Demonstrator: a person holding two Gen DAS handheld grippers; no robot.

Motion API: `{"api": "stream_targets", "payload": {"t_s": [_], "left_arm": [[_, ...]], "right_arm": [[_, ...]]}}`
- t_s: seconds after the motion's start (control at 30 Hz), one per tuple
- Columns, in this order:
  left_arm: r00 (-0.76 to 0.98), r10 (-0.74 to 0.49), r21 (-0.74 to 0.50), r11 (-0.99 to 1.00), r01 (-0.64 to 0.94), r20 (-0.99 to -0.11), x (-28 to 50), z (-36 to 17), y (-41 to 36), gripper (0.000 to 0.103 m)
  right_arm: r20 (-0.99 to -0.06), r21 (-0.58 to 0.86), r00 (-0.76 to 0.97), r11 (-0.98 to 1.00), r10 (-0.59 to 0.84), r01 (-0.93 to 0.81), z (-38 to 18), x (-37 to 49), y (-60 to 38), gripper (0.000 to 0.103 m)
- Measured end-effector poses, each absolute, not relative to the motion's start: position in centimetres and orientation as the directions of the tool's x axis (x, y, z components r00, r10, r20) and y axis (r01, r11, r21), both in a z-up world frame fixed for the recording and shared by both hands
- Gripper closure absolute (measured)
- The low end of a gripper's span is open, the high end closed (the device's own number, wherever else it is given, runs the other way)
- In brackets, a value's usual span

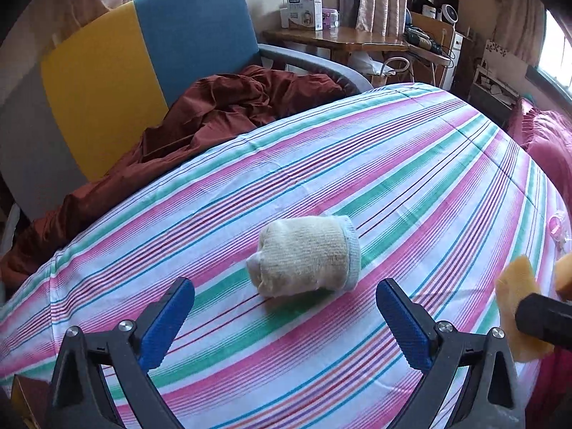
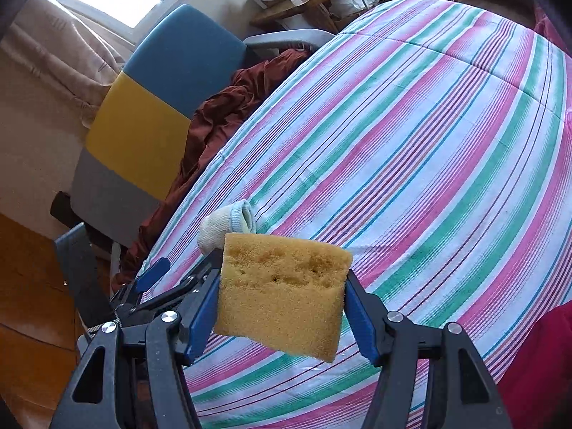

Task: Organize objects
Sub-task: 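Grasp the white sock with the left tool while the right tool holds the sponge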

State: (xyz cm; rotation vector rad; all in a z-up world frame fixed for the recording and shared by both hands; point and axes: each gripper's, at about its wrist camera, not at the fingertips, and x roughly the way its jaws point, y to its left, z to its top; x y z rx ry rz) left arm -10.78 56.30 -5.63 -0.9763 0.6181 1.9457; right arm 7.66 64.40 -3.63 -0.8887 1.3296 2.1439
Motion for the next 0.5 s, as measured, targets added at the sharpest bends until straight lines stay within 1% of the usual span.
{"api": "stream_targets", "payload": {"t_s": [0.07,0.23,0.27,0.3,0.33,0.37,0.43,0.5], "left_arm": [[-0.328,0.476,0.044,-0.515,-0.856,-0.816,-11.1,-5.9,57.2,0.000],[-0.325,0.430,0.063,-0.521,-0.851,-0.843,-12.6,-8.1,59.6,0.001],[-0.327,0.427,0.066,-0.522,-0.850,-0.843,-12.8,-8.4,59.7,0.008],[-0.306,0.447,0.037,-0.515,-0.856,-0.841,-13.1,-8.6,59.6,0.015],[-0.262,0.471,-0.014,-0.505,-0.863,-0.843,-13.1,-8.7,59.4,0.032],[-0.246,0.474,-0.036,-0.511,-0.859,-0.846,-13.2,-8.7,59.1,0.032],[-0.269,0.483,-0.027,-0.521,-0.853,-0.833,-12.7,-8.5,57.9,0.033],[-0.268,0.493,-0.045,-0.533,-0.845,-0.828,-12.3,-8.3,56.5,0.033]], "right_arm": [[-0.726,0.614,-0.687,-0.414,0.038,-0.672,-3.9,7.7,64.6,0.037],[-0.725,0.621,-0.688,-0.409,0.024,-0.669,-4.2,7.6,64.6,0.037],[-0.725,0.622,-0.688,-0.408,0.022,-0.669,-4.2,7.6,64.6,0.037],[-0.727,0.620,-0.686,-0.409,0.021,-0.670,-4.3,7.5,64.6,0.037],[-0.730,0.616,-0.683,-0.413,0.021,-0.671,-4.4,7.4,64.6,0.037],[-0.733,0.611,-0.679,-0.420,0.019,-0.671,-4.4,7.3,64.6,0.037],[-0.741,0.599,-0.671,-0.437,0.014,-0.671,-4.5,6.9,64.5,0.037],[-0.749,0.587,-0.662,-0.451,0.012,-0.673,-4.6,6.7,64.3,0.037]]}}
